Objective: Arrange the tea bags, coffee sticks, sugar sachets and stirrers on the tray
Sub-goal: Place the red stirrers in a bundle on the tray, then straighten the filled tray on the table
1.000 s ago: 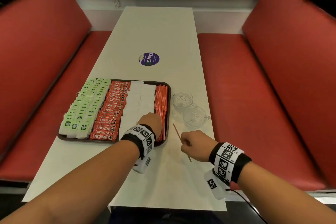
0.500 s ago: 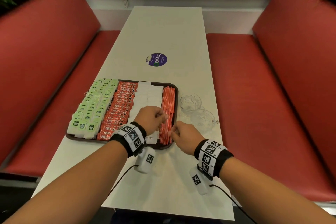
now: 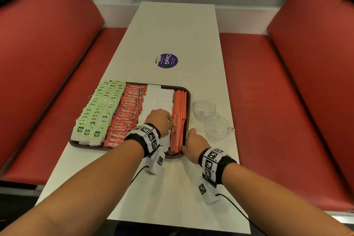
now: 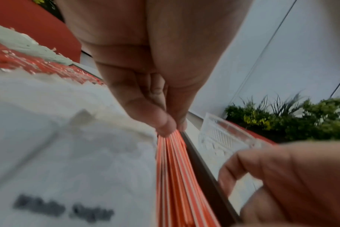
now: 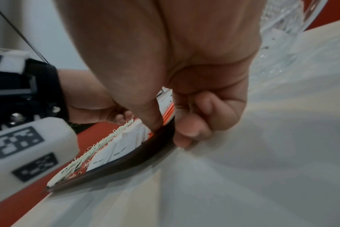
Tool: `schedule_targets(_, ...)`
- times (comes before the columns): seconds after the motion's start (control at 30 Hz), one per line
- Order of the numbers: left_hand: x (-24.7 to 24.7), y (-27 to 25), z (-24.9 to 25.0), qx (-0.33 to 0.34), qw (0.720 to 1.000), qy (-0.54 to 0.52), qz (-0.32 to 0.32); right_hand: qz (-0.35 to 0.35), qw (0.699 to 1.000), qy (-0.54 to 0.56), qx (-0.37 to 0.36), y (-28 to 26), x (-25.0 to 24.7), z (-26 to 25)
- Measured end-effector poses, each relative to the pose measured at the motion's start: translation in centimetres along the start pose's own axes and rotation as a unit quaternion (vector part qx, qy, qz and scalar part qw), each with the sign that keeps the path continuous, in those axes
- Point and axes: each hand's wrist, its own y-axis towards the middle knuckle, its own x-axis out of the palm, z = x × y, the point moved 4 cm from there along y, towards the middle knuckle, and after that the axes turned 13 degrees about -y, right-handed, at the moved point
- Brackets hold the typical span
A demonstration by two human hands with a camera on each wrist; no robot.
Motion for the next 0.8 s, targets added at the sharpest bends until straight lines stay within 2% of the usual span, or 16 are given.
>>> schedule_targets(0.13,-5.7,-0.9,-2.4,0.038,0.997,0.006,0.068,-0.005,1.000,0.010,0.013,0.0,-0.1,-0.2)
schedule_targets(0.23,-11.6,-1.3,-6.9,0.028,0.993,0.029,0.110,0.006,1.000,0.009,0.017,-0.2,0.1,-0.5)
schedule_targets(0.33,-17.3,-1.6,-12.3,-0.020,0.983,0.147,0.111,0.037,0.999,-0.016,0.004,-0.7,0.2,-1.0)
schedule_targets(0.4,-19.7,-2.2,-15.1,-0.032,0.980,0.173,0.088,0.057,0.997,-0.057,0.000,-0.9,0.4,-1.4)
schedule_targets(0.5,-20.5,-2.8,-18.5,-0.030,0.986,0.166,0.017,0.020,0.995,-0.098,0.023,-1.0,1.4,-2.4)
schedule_targets(0.6,-19.9,-3.3,-20.8,-0.087,0.984,0.147,-0.045,-0.032,0.989,-0.135,0.050,-1.4,2.3,-3.6)
schedule_targets(0.8,-19.7,-2.3,-22.1,-0.064,0.988,0.134,-0.038,-0.027,0.985,-0.141,0.100,0.2,1.9,-4.6)
